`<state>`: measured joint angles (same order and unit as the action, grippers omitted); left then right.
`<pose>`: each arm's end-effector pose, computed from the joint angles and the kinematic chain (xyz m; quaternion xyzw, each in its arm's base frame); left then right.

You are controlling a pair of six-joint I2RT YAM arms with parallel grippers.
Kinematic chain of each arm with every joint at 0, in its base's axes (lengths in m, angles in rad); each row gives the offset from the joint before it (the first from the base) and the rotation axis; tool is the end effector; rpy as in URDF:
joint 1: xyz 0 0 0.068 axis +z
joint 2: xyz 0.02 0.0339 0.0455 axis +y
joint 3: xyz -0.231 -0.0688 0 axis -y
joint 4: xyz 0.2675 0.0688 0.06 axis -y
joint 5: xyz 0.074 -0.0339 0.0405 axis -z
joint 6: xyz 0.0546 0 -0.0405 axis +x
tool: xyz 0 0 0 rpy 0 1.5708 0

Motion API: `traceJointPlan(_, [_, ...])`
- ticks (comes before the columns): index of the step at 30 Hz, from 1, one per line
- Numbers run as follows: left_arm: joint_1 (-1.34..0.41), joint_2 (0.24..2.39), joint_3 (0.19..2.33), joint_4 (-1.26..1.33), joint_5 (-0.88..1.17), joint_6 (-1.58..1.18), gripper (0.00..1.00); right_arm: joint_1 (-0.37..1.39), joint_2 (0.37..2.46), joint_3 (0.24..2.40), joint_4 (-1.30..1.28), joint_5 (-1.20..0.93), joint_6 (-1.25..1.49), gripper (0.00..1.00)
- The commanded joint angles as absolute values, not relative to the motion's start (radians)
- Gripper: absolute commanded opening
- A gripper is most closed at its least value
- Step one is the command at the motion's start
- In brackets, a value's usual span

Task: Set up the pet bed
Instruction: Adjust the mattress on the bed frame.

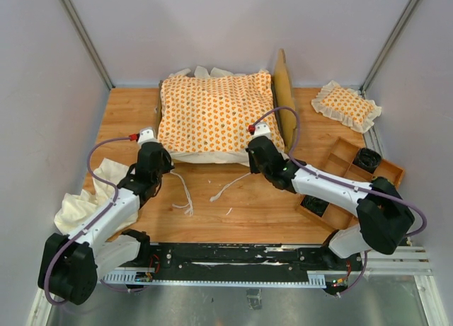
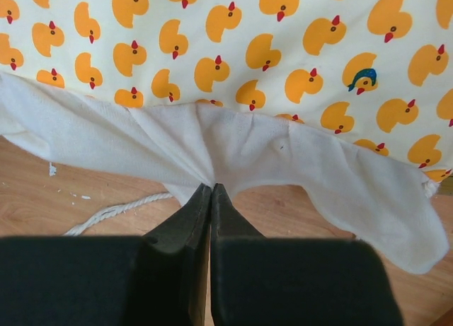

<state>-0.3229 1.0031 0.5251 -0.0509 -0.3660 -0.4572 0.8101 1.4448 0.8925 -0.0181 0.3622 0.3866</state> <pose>0.2611 -0.0668 0.1754 -0.1476 0.8449 -0.0401 0.5126 0.2591 0.2441 0.1859 -0.0970 0.8620 0.1351 0.4788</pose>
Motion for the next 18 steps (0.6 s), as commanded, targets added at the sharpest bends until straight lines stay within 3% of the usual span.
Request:
traceJointPlan(1, [-0.305, 0.987, 0.545, -0.071, -0.427, -0.460, 0.00, 0.771, 1.405, 0.865, -0.021, 0.358, 0.347, 0.00])
traceJointPlan(13, [-0.279, 0.982, 0.598, -0.131, -0.353, -0.484, 0.03, 0.716, 1.362, 0.834, 0.018, 0.277, 0.341, 0.00])
traceJointPlan(16, [-0.279, 0.960, 0.628, -0.177, -0.270, -0.507, 0.20, 0.709, 1.352, 0.828, 0.012, 0.249, 0.339, 0.03])
traceJointPlan(18, [-0.279, 0.939, 0.637, -0.212, -0.224, -0.531, 0.41, 0.709, 1.331, 0.835, -0.011, 0.208, 0.322, 0.16])
